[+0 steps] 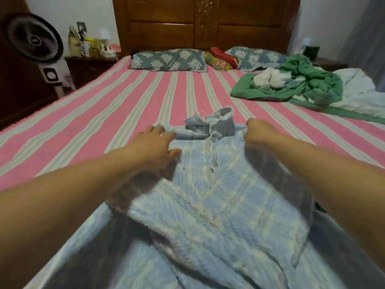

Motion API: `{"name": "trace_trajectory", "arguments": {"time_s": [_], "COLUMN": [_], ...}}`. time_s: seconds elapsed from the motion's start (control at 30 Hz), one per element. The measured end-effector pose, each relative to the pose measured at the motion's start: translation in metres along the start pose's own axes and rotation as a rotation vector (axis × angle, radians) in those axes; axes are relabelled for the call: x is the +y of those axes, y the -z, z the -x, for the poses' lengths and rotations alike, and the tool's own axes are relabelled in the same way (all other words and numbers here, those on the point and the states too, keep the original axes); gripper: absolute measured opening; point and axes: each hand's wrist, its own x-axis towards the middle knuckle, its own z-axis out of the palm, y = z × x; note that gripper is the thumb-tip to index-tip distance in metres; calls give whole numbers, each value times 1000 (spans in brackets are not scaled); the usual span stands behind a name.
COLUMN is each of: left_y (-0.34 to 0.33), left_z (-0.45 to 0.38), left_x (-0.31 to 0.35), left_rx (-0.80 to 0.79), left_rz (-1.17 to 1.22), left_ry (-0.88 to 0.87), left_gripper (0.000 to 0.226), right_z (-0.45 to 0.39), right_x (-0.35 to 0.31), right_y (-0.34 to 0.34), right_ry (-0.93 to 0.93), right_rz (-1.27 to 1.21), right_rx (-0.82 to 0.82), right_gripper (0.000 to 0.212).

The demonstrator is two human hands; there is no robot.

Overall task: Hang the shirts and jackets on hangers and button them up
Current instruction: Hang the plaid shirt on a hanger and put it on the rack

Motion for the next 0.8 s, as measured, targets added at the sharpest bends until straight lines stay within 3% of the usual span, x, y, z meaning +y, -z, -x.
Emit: {"name": "trace_trajectory", "arguments": {"time_s": [0.07,0.13,0.23,0.3,0.37,0.43,0.5,0.6,0.67,0.7,0.8], "left_y": [-40,-82,-106,-102,-95,-79,-44,19,63,73,63], "left_z": [-36,-41,-37,-37,-37,-40,-38,-10,15,23,39], "left_x": [-17,-22,-27,-28,-25,-25,-31,-23,0,13,43], "left_rx": [-35,-51,63,72,-30,-129,-38,173,34,-59,-250], "left_rz": [-77,19,145,164,171,203,421,999,1288,1330,1244], "left_ry": [42,70,83,99,114,108,128,359,415,402,383], "left_gripper": [60,60,58,60,64,61,46,14,14,21,35], "right_z": [-61,-99,-112,-110,-102,-83,-51,13,58,76,119], "right_x": [6,16,29,25,17,14,16,36,47,46,33], "right_y": [-22,-54,-93,-91,-74,-49,-21,10,20,25,42], "right_ry": [-51,-25,2,-13,-15,-13,16,59,9,-43,-243], "right_rz": [-5,1,59,102,55,-42,-197,-274,-201,-184,-360], "right_rx": [31,-30,25,18,6,122,226,68,-106,-150,-103], "right_gripper": [51,59,56,46,20,11,10,8,4,13,26]}}
